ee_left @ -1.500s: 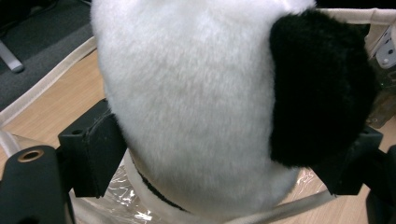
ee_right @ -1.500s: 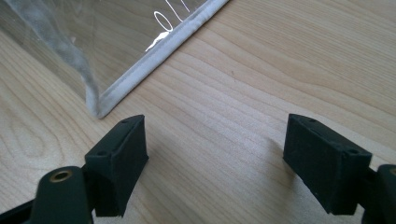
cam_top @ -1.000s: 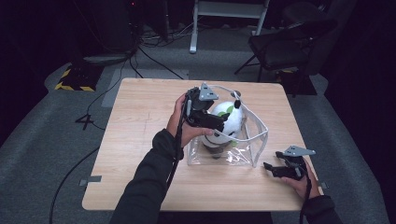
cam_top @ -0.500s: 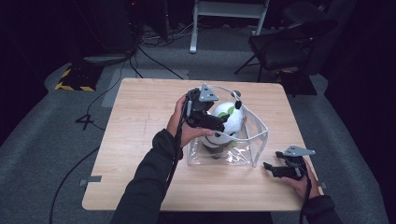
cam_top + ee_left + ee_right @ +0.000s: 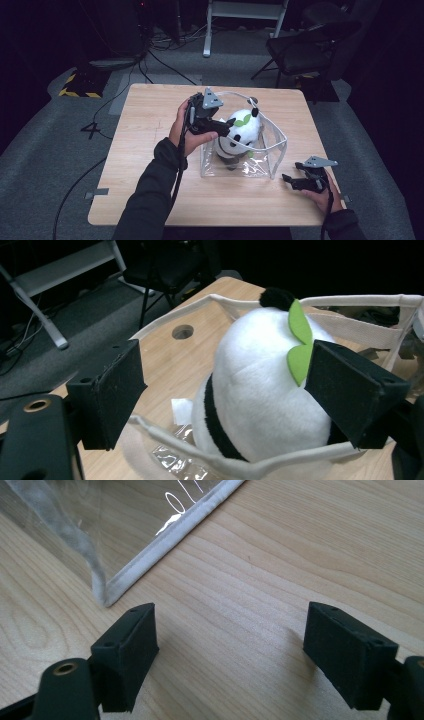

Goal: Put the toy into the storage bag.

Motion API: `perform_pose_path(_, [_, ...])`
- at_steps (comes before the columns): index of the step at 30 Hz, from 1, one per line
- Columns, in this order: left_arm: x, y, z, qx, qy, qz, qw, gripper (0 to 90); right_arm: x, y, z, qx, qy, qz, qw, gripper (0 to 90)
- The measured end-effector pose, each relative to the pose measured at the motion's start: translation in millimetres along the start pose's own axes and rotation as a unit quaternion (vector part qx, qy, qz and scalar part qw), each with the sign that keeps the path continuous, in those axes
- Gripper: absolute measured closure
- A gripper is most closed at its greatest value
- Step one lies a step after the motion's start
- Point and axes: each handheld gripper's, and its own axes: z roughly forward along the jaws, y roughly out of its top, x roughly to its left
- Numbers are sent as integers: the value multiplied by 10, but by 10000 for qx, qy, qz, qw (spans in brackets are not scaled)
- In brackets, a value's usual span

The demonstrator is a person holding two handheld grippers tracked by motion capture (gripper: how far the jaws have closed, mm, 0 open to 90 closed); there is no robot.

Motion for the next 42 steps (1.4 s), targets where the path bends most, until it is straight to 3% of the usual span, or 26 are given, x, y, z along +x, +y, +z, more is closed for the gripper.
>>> perform_pose_path(7, [80,-46,-81,-38,143,-27,9999,161,0,0,0,-1,0,1,10000,217])
perform_pose_path(25, [256,-244,-210,144,511,-96,9985,160,0,0,0,1,3,3,10000,217])
perform_pose_path(36, [368,-450,-242,316,747,-184,9965,161,-1,0,1,1,3,3,10000,217])
perform_pose_path(42, [400,-584,-239,399,761,-252,9960,160,-1,0,0,1,4,6,10000,217])
